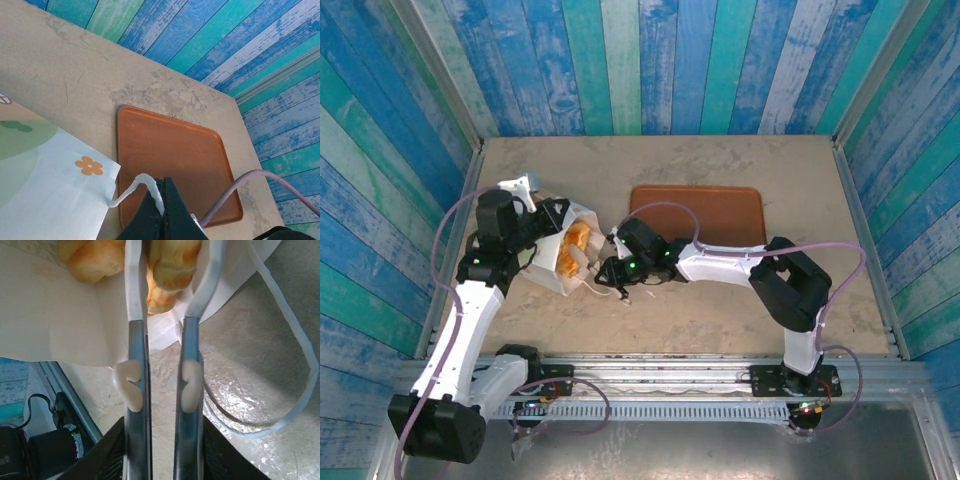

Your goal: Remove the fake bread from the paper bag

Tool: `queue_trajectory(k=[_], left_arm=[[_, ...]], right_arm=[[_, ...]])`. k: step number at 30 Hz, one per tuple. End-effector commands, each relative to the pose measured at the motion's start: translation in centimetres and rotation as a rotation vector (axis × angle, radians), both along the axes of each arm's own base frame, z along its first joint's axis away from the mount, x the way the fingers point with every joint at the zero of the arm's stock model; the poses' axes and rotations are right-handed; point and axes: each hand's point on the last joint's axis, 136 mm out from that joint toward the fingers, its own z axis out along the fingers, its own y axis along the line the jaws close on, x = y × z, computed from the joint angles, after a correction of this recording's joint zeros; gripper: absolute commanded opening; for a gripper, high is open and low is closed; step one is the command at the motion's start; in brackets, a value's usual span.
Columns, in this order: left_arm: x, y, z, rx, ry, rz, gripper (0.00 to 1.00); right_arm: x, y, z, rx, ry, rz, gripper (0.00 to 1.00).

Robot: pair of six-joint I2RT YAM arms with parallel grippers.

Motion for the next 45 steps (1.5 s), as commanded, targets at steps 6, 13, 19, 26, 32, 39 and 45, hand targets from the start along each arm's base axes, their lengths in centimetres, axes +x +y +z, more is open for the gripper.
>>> queue_trajectory(k=[6,13,19,26,32,39,45], left_arm=[[0.2,0.0,0.3,0.055,-0.069,-0.020,0.00],[0.4,-0.5,1.2,0.067,-0.150,-0.059,0.00],[0.1,-0.9,2.1,0.085,-0.197,-0.095,0.00],[-0.3,-0.9,1.8,0.116,-0.230,-0.106,0.00],[-0.3,-0.7,1.7,0.108,-0.221,-0.087,0.00],[-0.7,-0.6,1.4,0.115,-0.211,-0.087,0.00],[-0.8,-0.5,1.4,0.105,-0.213,-0.088,0.00]], right_arm=[[-0.8,-3.0,4.8,-0.007,-0.169,0.053,0.29],[-2.1,-7.1,4.7,-0.108,-0.228,0.057,0.30],[-1.7,-9.3,4.9,-0.197,-0.256,0.024,0.30],[-0.3,-17.2,8.6,-0.418,-0.454,-0.113,0.30],[1.3,-27.7,8.7,-0.695,-0.446,-0.326,0.30],[2.1,-35.2,6.6,-1.011,-0.295,-0.394,0.31],[3.1,-33.9,4.8,-1.122,-0.204,-0.282,0.33]])
